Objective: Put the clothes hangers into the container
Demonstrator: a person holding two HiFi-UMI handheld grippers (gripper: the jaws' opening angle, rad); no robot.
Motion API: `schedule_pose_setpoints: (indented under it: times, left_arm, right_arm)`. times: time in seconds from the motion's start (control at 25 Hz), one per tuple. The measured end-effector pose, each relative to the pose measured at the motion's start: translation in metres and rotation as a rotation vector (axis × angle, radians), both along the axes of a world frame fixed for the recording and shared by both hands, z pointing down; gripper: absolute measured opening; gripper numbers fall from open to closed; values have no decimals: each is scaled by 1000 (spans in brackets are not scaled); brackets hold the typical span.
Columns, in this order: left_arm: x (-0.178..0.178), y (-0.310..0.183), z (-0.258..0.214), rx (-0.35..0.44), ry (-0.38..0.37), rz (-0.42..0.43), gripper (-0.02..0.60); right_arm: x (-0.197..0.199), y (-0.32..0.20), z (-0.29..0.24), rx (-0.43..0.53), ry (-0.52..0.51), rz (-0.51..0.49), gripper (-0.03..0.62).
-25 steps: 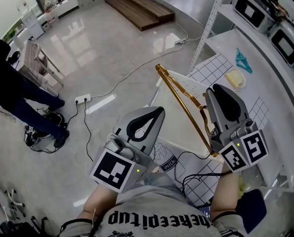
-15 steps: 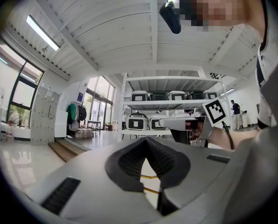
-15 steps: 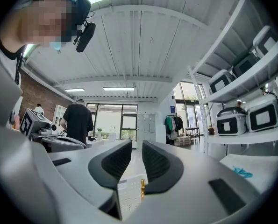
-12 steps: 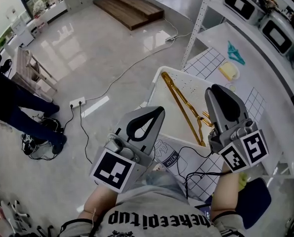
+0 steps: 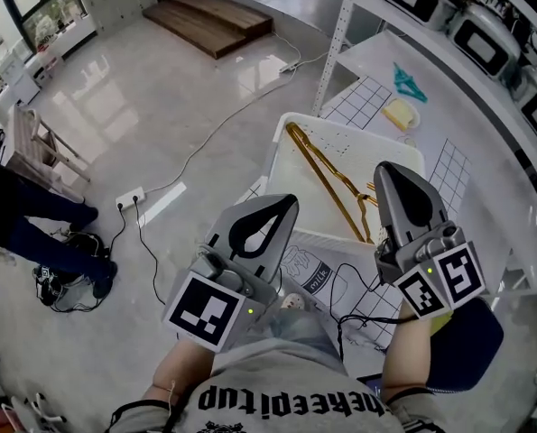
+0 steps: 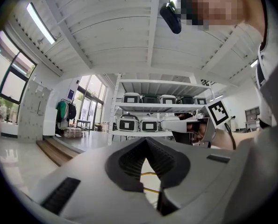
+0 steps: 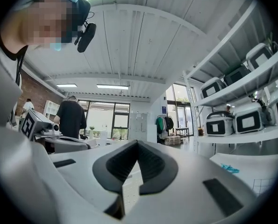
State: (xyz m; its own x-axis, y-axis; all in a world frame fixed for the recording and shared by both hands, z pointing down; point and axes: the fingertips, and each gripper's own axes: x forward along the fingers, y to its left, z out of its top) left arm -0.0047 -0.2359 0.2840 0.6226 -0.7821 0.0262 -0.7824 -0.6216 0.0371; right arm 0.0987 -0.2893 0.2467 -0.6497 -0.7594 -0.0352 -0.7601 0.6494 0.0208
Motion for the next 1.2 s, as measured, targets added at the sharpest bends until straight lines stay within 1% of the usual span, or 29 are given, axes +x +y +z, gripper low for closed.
schedule_pose_setpoints:
  times: [0.2,0.48,1.2]
  left_arm:
    - [-1,14,-3,7,6,55,15]
    - [5,31,-8,18,11,140,15]
    - [50,80,-18,41,31,397,15]
  right_arm:
    - [-3,23,0,5,21,44,12]
    - [0,55,-2,6,14,107,11]
    - [16,134,6,-18,12,279,11]
